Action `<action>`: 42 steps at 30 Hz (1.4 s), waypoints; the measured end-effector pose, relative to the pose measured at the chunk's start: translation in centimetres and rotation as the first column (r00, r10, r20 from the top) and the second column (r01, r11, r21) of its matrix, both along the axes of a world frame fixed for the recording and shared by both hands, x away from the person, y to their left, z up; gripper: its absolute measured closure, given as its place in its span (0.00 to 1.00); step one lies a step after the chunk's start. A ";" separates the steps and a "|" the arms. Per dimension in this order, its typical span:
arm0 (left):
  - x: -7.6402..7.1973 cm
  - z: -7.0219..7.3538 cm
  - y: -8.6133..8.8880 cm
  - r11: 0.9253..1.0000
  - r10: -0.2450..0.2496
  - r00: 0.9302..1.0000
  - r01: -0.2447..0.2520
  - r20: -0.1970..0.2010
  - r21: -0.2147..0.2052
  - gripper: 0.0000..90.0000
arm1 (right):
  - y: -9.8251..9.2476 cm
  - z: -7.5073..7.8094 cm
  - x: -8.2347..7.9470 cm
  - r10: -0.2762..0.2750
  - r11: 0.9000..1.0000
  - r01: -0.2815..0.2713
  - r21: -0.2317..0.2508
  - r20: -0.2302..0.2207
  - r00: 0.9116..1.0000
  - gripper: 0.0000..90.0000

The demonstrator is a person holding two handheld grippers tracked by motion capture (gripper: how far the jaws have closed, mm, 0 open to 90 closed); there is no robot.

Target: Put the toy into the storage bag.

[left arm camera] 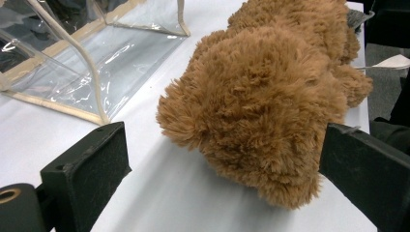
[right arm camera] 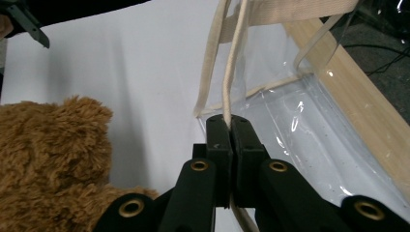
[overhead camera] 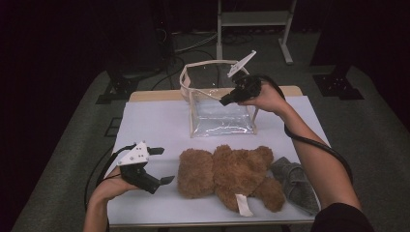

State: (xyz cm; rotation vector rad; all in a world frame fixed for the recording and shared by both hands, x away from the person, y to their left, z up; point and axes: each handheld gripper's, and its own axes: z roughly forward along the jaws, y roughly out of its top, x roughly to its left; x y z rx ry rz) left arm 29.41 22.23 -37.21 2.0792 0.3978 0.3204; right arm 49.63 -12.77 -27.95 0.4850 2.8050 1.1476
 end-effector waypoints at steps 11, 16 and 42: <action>-0.2 0.1 0.2 1.000 0.001 1.000 -0.001 0.008 0.003 0.03 | 0.4 0.4 -2.8 0.045 0.999 -0.045 -0.022 0.014 0.999 0.97; -0.2 0.3 0.3 1.000 0.001 1.000 -0.001 0.015 0.002 0.03 | 0.2 0.3 -4.2 0.055 0.998 -0.055 -0.011 0.015 0.998 0.97; -0.4 0.7 0.4 1.000 0.001 1.000 -0.001 0.023 -0.012 0.03 | 0.5 0.5 -7.7 0.102 0.995 -0.102 -0.013 0.003 0.995 0.97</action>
